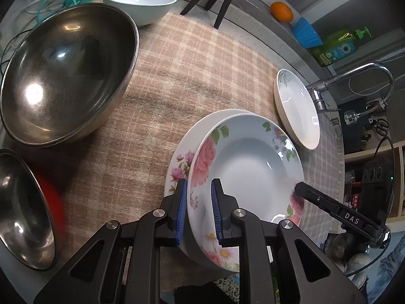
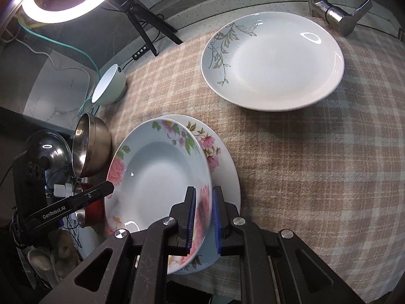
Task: Organize plates and bowls
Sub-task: 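Lower the deep plate onto the flat pink-flowered plate with the right tool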
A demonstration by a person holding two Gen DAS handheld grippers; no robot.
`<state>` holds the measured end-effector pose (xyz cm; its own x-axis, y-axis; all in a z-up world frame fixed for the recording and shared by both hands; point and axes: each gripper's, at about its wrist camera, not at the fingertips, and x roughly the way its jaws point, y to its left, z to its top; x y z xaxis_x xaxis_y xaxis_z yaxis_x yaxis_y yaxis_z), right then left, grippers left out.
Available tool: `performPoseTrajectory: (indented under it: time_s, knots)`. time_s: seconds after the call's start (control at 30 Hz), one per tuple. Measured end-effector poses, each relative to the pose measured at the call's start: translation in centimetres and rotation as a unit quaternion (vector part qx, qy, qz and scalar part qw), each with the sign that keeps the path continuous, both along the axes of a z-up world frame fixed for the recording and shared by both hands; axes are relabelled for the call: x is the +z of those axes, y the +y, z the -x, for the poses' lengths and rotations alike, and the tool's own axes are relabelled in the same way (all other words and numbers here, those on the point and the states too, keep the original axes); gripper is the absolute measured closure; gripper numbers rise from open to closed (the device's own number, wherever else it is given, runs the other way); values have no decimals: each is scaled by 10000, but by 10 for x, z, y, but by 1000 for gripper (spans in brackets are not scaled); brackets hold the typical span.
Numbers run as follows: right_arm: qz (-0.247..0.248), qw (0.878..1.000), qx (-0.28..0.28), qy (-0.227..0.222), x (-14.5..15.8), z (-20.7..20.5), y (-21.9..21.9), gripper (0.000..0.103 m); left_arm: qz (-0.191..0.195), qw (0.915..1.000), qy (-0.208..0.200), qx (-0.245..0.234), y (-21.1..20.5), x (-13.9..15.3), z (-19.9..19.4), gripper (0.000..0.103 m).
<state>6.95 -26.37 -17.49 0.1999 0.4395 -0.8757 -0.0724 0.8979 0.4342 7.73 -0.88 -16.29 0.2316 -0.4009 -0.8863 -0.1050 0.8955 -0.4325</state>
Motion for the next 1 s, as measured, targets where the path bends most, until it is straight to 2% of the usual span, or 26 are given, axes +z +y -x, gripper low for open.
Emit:
performPoseTrajectory:
  time_s: [0.6, 1.0]
  knots:
    - [344, 9993, 112, -74, -9, 4, 9, 91, -160, 9998, -10, -70, -3, -7, 0, 86]
    - [393, 9991, 81, -143, -8, 4, 7, 91, -218, 9996, -60, -175, -8, -8, -2, 86]
